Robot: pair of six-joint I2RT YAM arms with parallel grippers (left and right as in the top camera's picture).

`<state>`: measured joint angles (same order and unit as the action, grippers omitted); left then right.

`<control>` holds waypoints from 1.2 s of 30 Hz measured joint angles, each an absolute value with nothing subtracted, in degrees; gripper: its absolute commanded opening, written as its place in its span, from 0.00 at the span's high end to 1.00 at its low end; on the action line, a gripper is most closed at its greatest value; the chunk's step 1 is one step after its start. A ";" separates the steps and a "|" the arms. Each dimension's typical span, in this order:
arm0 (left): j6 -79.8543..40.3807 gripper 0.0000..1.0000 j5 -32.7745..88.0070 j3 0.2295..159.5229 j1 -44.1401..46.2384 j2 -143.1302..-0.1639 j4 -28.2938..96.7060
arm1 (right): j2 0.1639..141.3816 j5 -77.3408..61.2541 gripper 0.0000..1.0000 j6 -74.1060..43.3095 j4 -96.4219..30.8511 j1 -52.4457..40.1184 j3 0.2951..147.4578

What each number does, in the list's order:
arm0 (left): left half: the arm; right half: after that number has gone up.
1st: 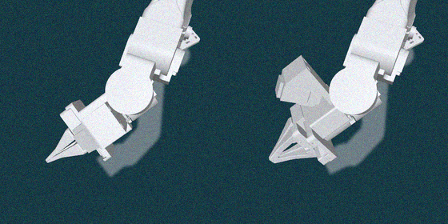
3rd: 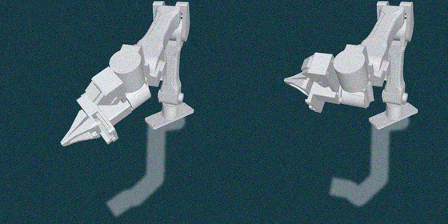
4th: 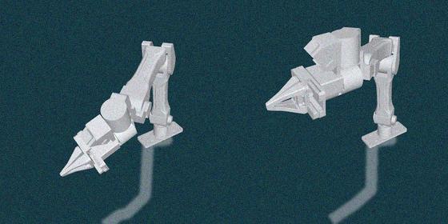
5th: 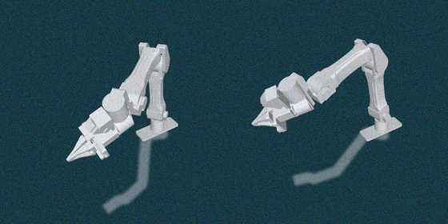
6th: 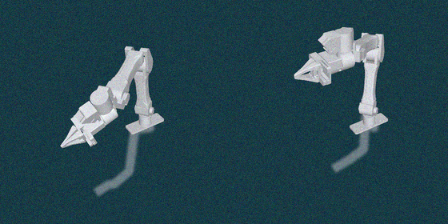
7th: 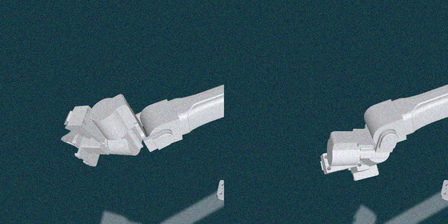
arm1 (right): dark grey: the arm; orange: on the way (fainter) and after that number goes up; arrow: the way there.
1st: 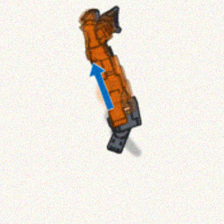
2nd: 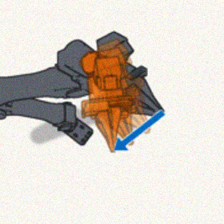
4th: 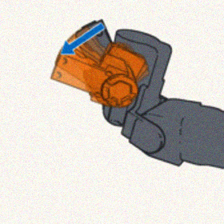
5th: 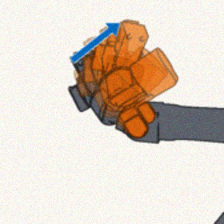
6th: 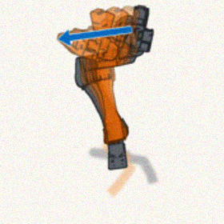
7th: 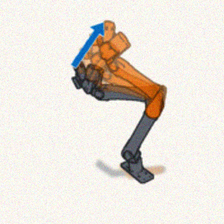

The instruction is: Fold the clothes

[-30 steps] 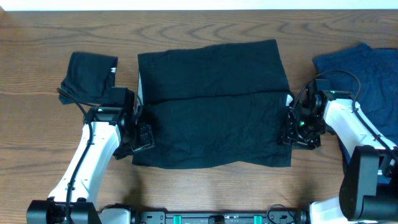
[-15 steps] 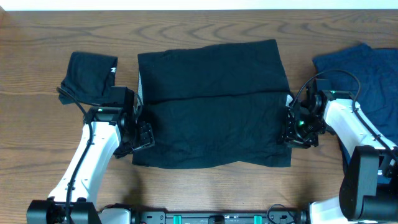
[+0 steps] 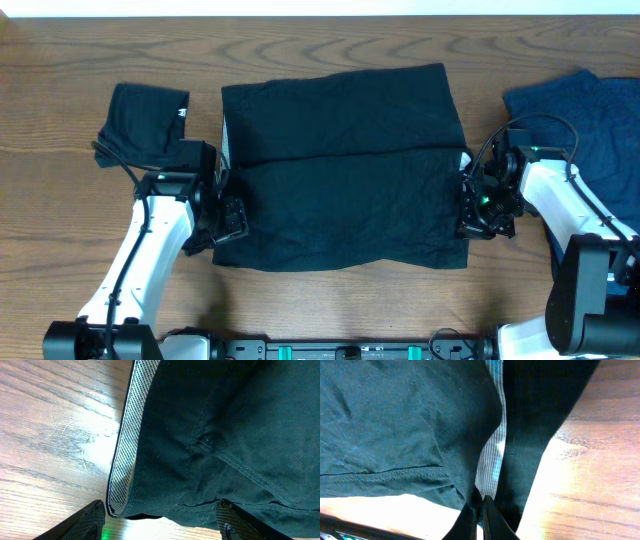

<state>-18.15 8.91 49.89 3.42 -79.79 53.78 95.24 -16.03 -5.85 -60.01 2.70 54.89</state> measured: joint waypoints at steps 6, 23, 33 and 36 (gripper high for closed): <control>-18.15 0.32 8.78 45.50 3.42 -79.79 48.90 | 95.22 -16.03 0.96 -5.85 -59.99 2.70 54.89; -17.98 0.94 13.96 43.86 3.42 -78.83 50.81 | 95.04 -18.20 0.99 -8.60 -67.22 2.70 54.87; -18.00 0.94 15.29 45.34 3.42 -68.01 57.12 | 85.91 -19.25 0.99 -10.44 -74.41 2.70 56.34; -17.98 0.93 14.98 45.34 3.42 -67.99 59.22 | 85.21 -17.43 0.99 -11.44 -75.90 2.70 56.53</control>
<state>-17.98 14.98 45.34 3.42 -67.99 59.22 85.21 -17.43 -11.44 -75.90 2.70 56.53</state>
